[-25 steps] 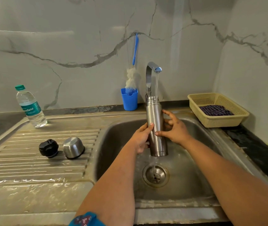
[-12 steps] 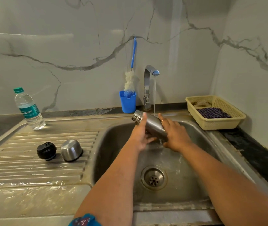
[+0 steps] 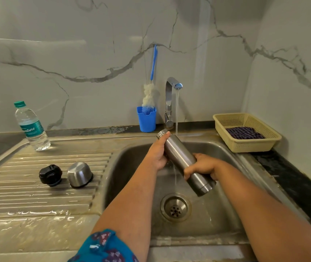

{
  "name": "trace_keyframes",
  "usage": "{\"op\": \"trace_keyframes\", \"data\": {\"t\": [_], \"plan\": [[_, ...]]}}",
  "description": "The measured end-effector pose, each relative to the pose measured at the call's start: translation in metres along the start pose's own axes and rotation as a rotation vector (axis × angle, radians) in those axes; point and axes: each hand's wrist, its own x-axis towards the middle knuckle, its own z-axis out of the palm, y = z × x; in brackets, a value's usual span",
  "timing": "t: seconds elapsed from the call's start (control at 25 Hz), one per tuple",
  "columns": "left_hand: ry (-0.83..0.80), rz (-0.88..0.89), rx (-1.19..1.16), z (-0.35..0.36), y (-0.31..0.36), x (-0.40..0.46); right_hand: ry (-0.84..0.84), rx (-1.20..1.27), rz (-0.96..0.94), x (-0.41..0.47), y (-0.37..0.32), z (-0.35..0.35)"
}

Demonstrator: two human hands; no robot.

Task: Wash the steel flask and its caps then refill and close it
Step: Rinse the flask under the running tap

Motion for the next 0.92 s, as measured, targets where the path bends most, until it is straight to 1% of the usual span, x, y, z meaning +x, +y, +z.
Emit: {"op": "trace_keyframes", "data": {"t": [0.04, 0.08, 0.12, 0.16, 0.2, 0.24, 0.28, 0.36, 0.4, 0.44, 0.48, 0.52, 0.56, 0.6, 0.64, 0.68, 0.72, 0.76, 0.84, 0.88, 0.92], "plan": [[0.025, 0.01, 0.071, 0.007, 0.002, 0.007, 0.123, -0.117, -0.021, 0.001, -0.001, 0.002], [0.096, 0.015, 0.185, 0.014, 0.003, 0.013, 0.323, -0.336, -0.045, 0.003, 0.0, 0.005], [0.173, 0.023, 0.287, 0.02, 0.002, 0.02, 0.562, -0.597, -0.082, 0.006, 0.0, 0.009], [0.237, 0.031, 0.34, 0.024, 0.001, 0.023, 0.746, -0.807, -0.129, 0.007, -0.001, 0.011], [0.249, 0.033, 0.322, 0.025, 0.0, 0.024, 0.818, -0.876, -0.167, 0.008, -0.002, 0.012], [0.215, 0.038, 0.244, 0.023, 0.0, 0.025, 0.746, -0.828, -0.153, 0.009, -0.001, 0.009], [0.152, 0.039, 0.137, 0.019, 0.001, 0.028, 0.563, -0.645, -0.123, 0.008, -0.001, 0.004], [-0.012, 0.061, -0.013, 0.01, 0.008, 0.024, 0.076, -0.093, -0.055, 0.0, 0.0, -0.009], [-0.087, 0.077, -0.051, 0.009, 0.012, 0.022, -0.065, 0.094, -0.035, -0.005, 0.003, -0.012], [-0.124, 0.076, -0.052, 0.01, 0.013, 0.023, -0.116, 0.168, -0.016, -0.007, 0.006, -0.013], [-0.104, 0.074, 0.025, 0.017, 0.011, 0.022, -0.082, 0.147, -0.006, -0.008, 0.007, -0.013], [-0.04, 0.074, 0.163, 0.022, 0.007, 0.024, 0.046, 0.013, -0.001, -0.007, 0.008, -0.009], [0.059, 0.078, 0.303, 0.029, 0.001, 0.023, 0.21, -0.187, 0.007, -0.005, 0.008, -0.006], [0.147, 0.092, 0.388, 0.035, -0.005, 0.021, 0.387, -0.382, 0.012, -0.003, 0.008, -0.001], [0.172, 0.084, 0.383, 0.037, -0.007, 0.021, 0.528, -0.521, 0.007, -0.003, 0.006, 0.004], [0.136, 0.07, 0.324, 0.036, -0.006, 0.022, 0.617, -0.575, -0.017, -0.001, 0.005, 0.007], [0.062, 0.064, 0.217, 0.032, -0.003, 0.024, 0.627, -0.558, -0.055, 0.0, 0.004, 0.007], [-0.013, 0.064, 0.096, 0.029, 0.001, 0.019, 0.555, -0.458, -0.1, 0.001, 0.003, 0.006], [-0.099, 0.063, -0.059, 0.02, 0.006, 0.013, 0.272, -0.094, -0.144, 0.002, 0.0, 0.002], [-0.107, 0.06, -0.072, 0.016, 0.006, 0.013, 0.161, 0.03, -0.151, 0.003, -0.001, 0.001], [-0.1, 0.061, -0.051, 0.013, 0.006, 0.013, 0.133, 0.039, -0.167, 0.004, -0.002, 0.001]]}}
